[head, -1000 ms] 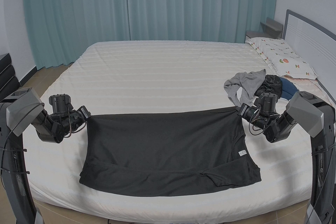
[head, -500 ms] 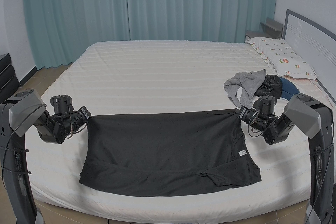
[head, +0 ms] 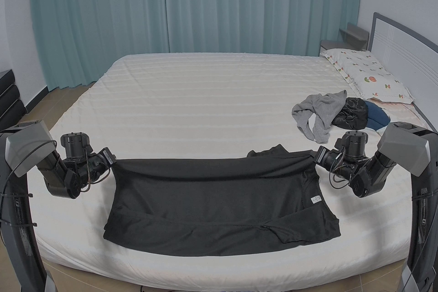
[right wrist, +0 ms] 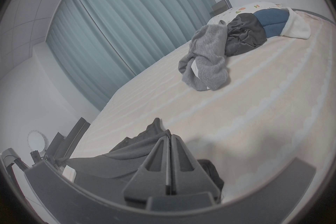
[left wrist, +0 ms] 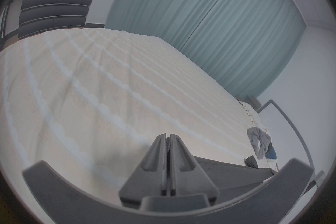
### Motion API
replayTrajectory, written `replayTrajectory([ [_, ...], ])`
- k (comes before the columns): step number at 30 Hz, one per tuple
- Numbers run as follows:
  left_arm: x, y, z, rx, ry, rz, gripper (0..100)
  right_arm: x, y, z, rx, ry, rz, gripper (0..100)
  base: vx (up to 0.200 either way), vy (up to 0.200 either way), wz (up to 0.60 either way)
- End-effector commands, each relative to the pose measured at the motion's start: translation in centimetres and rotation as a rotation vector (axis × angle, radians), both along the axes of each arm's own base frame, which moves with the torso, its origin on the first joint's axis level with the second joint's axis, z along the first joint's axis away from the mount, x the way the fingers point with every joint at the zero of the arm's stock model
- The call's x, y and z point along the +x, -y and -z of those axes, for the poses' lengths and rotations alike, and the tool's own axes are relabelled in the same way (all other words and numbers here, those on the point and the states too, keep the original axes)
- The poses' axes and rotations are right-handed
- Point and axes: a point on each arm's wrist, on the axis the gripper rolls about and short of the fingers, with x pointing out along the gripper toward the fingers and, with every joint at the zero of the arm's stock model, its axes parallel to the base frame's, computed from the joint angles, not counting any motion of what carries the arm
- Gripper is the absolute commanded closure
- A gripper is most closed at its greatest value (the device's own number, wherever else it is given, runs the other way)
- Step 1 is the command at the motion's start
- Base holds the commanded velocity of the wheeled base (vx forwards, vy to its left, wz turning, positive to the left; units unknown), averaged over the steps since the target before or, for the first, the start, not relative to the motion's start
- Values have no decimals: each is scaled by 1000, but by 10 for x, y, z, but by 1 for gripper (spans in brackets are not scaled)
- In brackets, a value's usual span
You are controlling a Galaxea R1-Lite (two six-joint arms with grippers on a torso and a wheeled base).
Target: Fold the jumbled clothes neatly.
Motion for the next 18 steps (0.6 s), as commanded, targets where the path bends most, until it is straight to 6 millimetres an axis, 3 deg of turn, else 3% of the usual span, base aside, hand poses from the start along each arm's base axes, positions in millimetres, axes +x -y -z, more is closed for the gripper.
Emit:
replayTrajectory([
  [1, -20, 1, 3, 33, -27, 21, 100, -21, 1, -4, -5, -13, -22, 100, 0, 0, 0],
  [13, -69, 8, 32, 140, -120, 100, 100, -79, 6, 32, -105, -154, -94, 100, 0, 0, 0],
  [18, -79, 9, 37, 141, -124, 103, 100, -87, 6, 34, -107, -154, -118, 100, 0, 0, 0],
])
